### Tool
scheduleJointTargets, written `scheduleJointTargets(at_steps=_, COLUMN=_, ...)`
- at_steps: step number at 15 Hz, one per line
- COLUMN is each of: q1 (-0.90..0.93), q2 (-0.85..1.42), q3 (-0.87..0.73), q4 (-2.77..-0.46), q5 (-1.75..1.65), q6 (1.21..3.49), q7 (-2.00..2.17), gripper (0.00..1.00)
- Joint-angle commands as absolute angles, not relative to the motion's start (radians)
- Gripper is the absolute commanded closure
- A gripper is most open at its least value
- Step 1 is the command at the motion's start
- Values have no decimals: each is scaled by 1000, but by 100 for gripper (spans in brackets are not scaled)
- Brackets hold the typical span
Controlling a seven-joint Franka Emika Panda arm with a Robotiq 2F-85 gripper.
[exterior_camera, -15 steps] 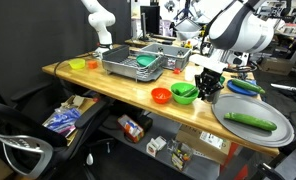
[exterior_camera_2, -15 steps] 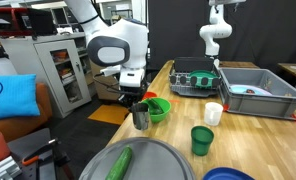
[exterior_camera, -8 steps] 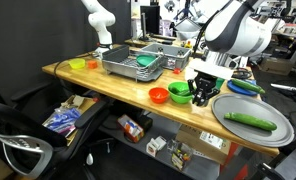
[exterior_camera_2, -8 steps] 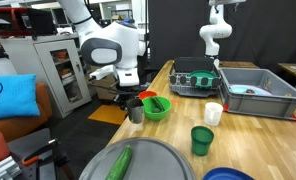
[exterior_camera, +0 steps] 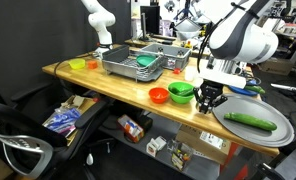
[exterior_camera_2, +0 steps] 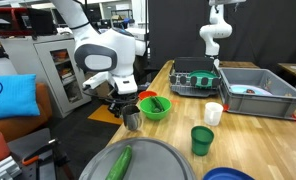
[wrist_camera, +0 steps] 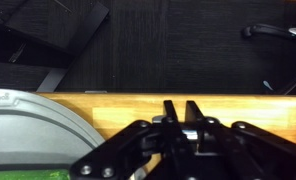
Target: Move the cup to the edge of the table
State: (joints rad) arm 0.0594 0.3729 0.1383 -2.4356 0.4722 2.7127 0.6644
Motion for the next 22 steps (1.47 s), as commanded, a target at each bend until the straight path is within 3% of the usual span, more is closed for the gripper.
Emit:
scheduleJointTargets(at_steps=1, q1=62, q2=383, q3=119, q4=-2431, q5=479, q6=2714, q7=605, gripper=96)
scheduleJointTargets(at_steps=13, q1=67, q2=439, q3=97, q4=-2398, q5=462, q6=2685, q7=529, gripper=96)
scheduleJointTargets(at_steps=14, q1=60, q2=438, q3=100, q4=-2394, q5=470, q6=2674, q7=523, gripper=59)
scheduleJointTargets(at_steps=16, q1=60, q2=430, q3=98, q4=-2396, q5=472, q6=2671, q7=523, gripper=52)
scheduleJointTargets(at_steps=22, q1=63, q2=299, q3=61, q4=-2463, q5=487, q6=2689, q7=574, gripper=9)
